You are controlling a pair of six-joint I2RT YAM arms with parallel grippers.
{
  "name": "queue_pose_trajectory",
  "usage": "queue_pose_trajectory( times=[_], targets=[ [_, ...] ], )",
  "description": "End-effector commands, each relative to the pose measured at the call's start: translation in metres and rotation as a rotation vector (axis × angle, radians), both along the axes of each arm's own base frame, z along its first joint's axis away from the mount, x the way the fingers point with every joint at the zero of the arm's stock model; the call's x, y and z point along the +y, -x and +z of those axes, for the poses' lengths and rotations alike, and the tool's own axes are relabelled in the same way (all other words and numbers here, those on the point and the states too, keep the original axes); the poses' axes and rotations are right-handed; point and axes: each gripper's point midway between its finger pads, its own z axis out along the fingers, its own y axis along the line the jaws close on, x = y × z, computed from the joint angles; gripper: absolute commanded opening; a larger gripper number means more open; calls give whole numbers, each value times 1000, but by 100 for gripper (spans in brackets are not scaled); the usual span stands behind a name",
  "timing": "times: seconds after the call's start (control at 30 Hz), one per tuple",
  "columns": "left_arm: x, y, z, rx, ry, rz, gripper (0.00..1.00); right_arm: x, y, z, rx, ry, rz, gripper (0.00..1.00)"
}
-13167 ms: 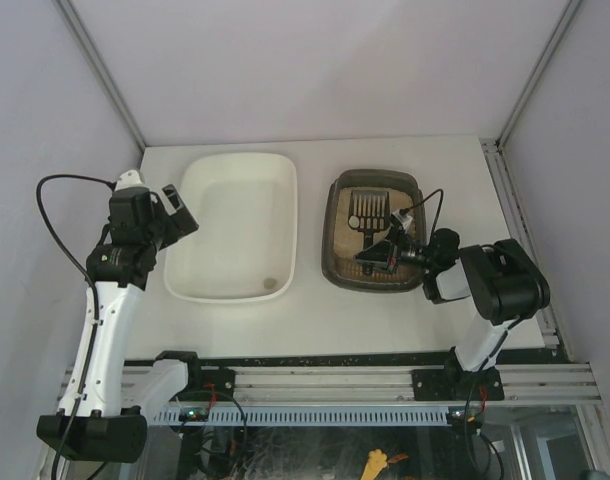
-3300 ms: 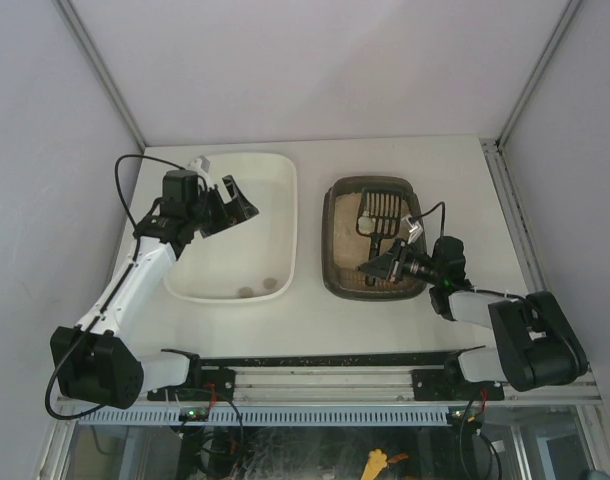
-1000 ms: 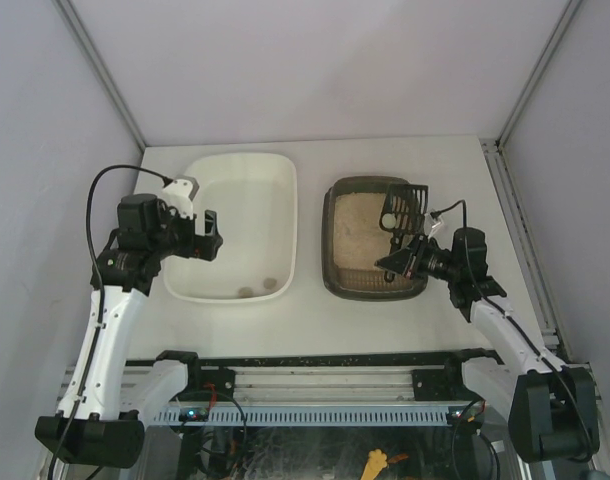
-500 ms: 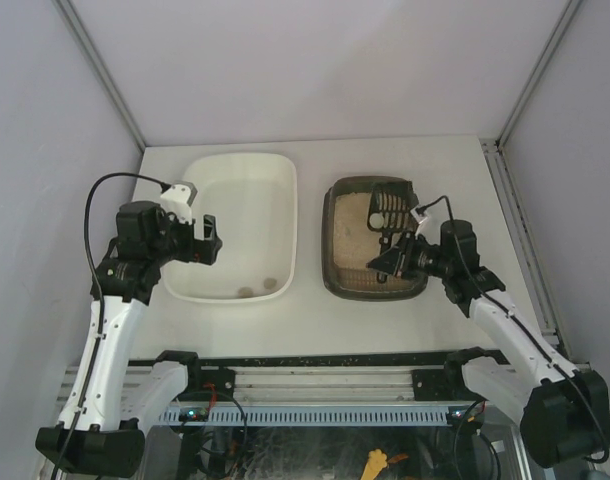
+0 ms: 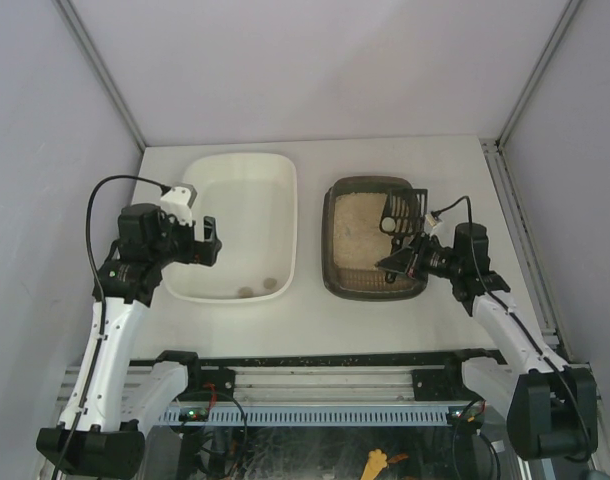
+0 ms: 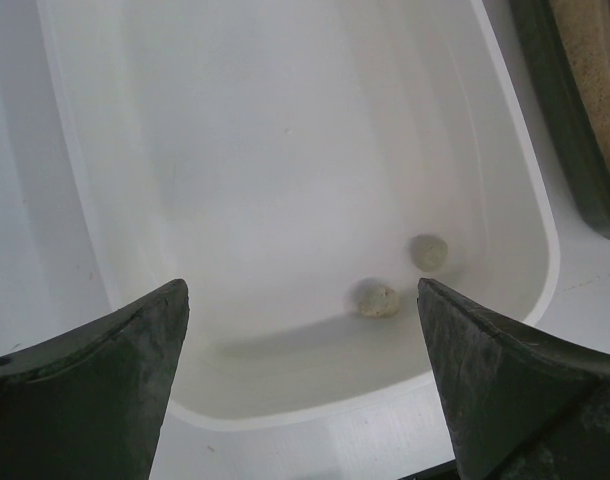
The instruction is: Clean the litter box
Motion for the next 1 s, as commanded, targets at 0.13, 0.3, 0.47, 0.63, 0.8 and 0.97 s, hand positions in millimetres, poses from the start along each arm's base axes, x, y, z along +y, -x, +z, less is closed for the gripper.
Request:
queue_pose_trajectory(
  times=[0.13, 0.3, 0.47, 0.63, 0.8, 0.97],
  targets=[
    [50, -26, 23, -80, -80, 254, 100, 46, -5, 52, -108, -48, 125, 0],
    [72, -36, 4, 99, 21, 284, 100, 87, -16, 59, -121, 37, 200, 0],
    [82, -40, 4, 206, 180, 277, 98, 132, -30, 51, -170, 242, 253, 0],
    [95, -36, 3, 203, 245, 308, 97, 176, -39, 29, -198, 443, 297, 0],
    [96, -25, -7, 221, 227, 311, 97, 197, -46, 7, -276, 736, 291, 0],
    [94, -15, -16, 237, 237, 302, 97, 202, -59, 4, -401, 1045, 212, 0]
  ],
)
